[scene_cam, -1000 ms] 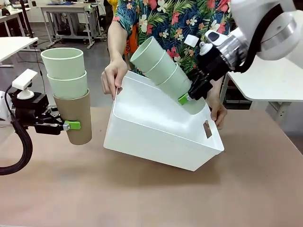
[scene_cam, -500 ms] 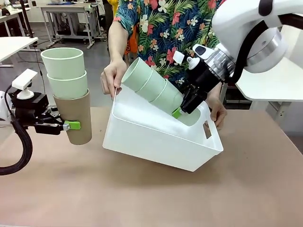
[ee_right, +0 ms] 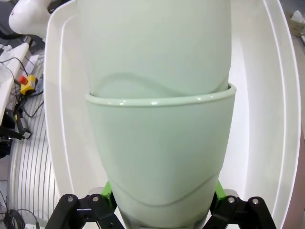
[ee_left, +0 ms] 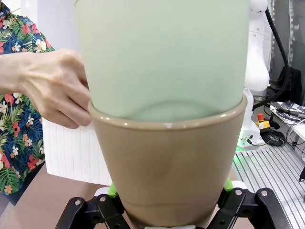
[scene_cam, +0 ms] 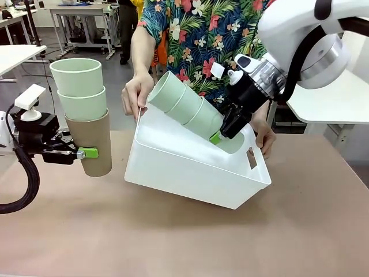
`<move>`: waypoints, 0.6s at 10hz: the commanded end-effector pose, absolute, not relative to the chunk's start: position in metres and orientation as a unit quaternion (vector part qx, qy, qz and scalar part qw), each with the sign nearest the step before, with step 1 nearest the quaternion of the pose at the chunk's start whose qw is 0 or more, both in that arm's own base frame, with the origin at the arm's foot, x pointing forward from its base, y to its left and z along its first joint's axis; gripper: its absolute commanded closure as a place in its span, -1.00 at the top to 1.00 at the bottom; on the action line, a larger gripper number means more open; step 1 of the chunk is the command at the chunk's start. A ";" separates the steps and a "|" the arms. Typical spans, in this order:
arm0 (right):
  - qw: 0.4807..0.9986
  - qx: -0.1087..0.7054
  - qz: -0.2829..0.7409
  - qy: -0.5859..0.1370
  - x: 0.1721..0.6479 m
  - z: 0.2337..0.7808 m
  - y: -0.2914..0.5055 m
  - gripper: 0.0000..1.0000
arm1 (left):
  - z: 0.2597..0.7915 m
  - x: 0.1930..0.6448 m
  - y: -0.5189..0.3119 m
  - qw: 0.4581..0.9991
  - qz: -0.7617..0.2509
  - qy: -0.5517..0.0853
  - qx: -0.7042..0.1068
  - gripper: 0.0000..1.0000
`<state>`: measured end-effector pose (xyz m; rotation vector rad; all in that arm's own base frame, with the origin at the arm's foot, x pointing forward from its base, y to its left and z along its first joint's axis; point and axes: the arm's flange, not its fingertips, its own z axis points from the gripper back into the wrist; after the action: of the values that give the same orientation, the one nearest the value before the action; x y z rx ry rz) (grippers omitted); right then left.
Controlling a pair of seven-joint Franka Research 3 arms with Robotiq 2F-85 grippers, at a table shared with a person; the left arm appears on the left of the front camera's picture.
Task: Stack the cups and store them in the basket.
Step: Place the stack of Reusable plastic cups into the Pantry Basket.
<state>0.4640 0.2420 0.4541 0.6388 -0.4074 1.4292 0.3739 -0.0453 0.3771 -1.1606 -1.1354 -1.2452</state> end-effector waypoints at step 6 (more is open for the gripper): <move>0.735 0.235 0.623 -0.129 0.488 0.406 0.272 0.68 | 0.382 0.373 -0.046 0.516 -0.520 -0.478 -0.485 0.69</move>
<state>0.4806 0.2565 0.3981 0.5547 -0.3049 1.4016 0.3739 -0.0453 0.3770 -1.1608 -1.1353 -1.2451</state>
